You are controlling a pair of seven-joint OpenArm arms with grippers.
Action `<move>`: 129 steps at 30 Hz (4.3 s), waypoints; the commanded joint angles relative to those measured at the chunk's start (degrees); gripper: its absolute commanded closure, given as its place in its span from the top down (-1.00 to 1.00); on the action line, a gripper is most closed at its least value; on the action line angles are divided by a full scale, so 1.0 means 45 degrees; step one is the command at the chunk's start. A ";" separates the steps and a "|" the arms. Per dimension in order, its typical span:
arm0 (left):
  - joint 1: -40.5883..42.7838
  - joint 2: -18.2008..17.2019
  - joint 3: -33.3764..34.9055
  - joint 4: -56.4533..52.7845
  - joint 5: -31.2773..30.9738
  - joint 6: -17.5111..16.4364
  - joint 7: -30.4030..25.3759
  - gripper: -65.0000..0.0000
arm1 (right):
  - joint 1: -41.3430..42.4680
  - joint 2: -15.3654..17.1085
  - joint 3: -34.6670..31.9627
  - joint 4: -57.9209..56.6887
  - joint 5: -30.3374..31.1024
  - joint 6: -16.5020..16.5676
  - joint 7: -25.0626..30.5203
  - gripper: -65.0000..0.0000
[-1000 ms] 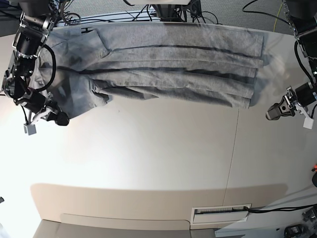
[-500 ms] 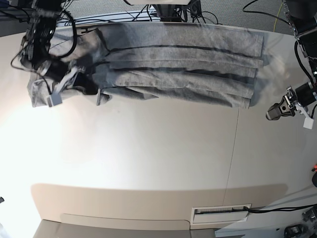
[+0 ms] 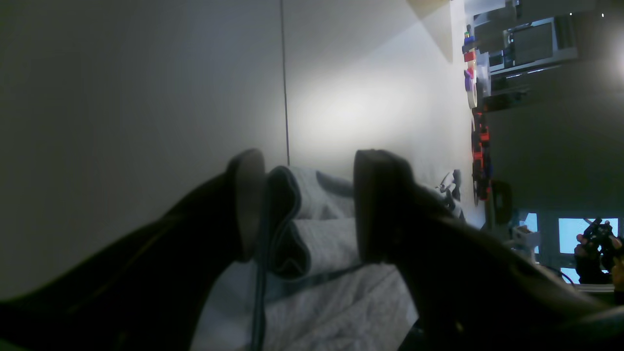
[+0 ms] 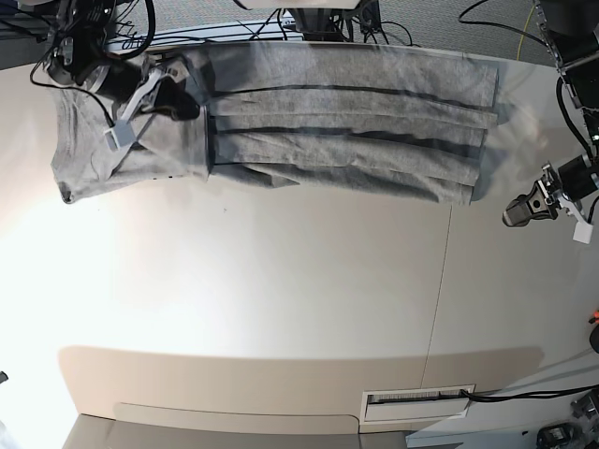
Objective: Fold the T-shirt properly
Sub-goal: 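Grasp the folded shirt's side edge with the right gripper and fold it inward, then open the right gripper and withdraw it from the shirt, then move the left gripper down to the shirt's side edge nearest it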
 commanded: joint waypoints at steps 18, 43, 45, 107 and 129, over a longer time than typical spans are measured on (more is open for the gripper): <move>-0.0248 -0.0369 -0.0112 0.0170 -0.0347 -0.0061 -0.0869 0.03 | -0.0126 0.0102 0.0461 0.0228 0.0155 0.0032 0.1156 -0.10; 0.2550 0.0287 -0.0573 0.5731 -0.0347 -0.0061 0.1345 -1.00 | 0.2341 -0.0151 0.6324 0.0199 -0.1530 0.0032 0.1700 -1.00; 0.2574 0.0665 -0.0379 0.5673 -0.0347 -0.0061 0.0947 -1.00 | 0.2574 -0.0151 0.6178 0.0199 -0.2195 0.0032 0.2268 -1.00; 0.6436 0.1438 -0.4070 0.5459 0.2157 0.0049 -0.2744 0.56 | 0.3973 0.0160 0.3643 -0.4546 -0.8602 -0.2968 0.6567 -1.00; 0.5931 0.3643 -0.1141 0.5401 0.3298 0.0452 -0.3487 0.56 | 0.3968 0.0165 0.3643 -0.4546 -0.8602 -0.2948 0.6562 -1.00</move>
